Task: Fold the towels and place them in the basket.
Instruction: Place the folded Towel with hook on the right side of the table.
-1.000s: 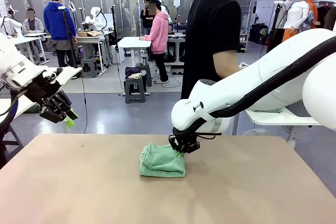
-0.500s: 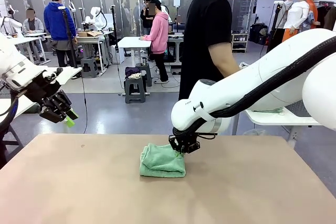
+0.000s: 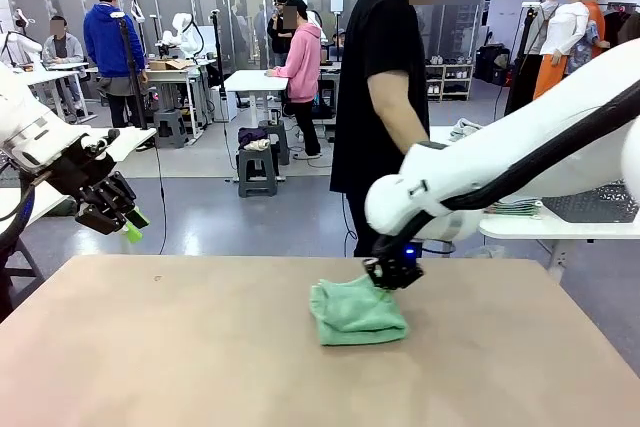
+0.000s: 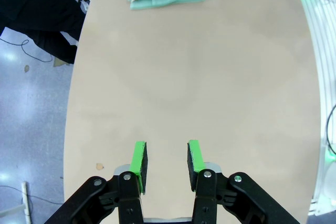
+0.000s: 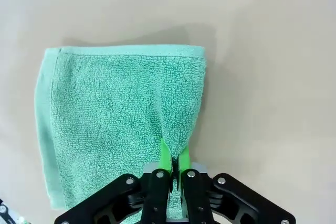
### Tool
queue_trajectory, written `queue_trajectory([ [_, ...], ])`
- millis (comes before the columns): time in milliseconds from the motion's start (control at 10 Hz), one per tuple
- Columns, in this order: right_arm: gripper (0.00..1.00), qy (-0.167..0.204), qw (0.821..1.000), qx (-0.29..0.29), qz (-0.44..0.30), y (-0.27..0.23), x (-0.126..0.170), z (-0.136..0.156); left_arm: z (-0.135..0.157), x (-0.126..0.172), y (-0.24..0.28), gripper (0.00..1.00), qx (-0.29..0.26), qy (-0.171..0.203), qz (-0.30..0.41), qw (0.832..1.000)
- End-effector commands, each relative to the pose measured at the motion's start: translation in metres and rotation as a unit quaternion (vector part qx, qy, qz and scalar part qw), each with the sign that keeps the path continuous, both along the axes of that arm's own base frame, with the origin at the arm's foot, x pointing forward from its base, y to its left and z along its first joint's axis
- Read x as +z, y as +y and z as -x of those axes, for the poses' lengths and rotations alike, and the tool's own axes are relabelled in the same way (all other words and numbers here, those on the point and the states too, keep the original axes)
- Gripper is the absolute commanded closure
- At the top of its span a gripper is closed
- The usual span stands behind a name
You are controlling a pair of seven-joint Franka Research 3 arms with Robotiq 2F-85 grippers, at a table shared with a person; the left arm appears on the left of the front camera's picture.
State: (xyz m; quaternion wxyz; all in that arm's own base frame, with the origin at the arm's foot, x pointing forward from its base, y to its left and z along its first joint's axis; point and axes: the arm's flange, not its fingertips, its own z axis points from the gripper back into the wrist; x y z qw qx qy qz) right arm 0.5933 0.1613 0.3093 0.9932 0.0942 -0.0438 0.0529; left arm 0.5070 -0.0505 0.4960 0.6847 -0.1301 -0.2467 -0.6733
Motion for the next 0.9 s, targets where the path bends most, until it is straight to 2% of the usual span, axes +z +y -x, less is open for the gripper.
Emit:
queue_trajectory([
  [0, 0.94, -0.012, 0.999, -0.03, -0.013, -0.07, 0.002, 0.001, 0.0, 0.002, 0.0, 0.58, 0.0, -0.002, 0.0, 1.0],
  [400, 0.94, -0.035, 0.997, -0.061, -0.006, -0.195, -0.004, -0.034, 0.0, 0.002, 0.0, 0.58, 0.0, -0.002, 0.0, 1.0],
  [600, 0.94, -0.038, 0.998, -0.051, -0.003, -0.233, 0.002, -0.046, 0.0, 0.002, 0.0, 0.58, 0.0, -0.002, 0.0, 1.0],
  [800, 0.94, -0.027, 0.997, -0.068, -0.001, -0.251, 0.005, -0.048, 0.0, 0.002, 0.0, 0.58, 0.0, -0.002, 0.0, 1.0],
])
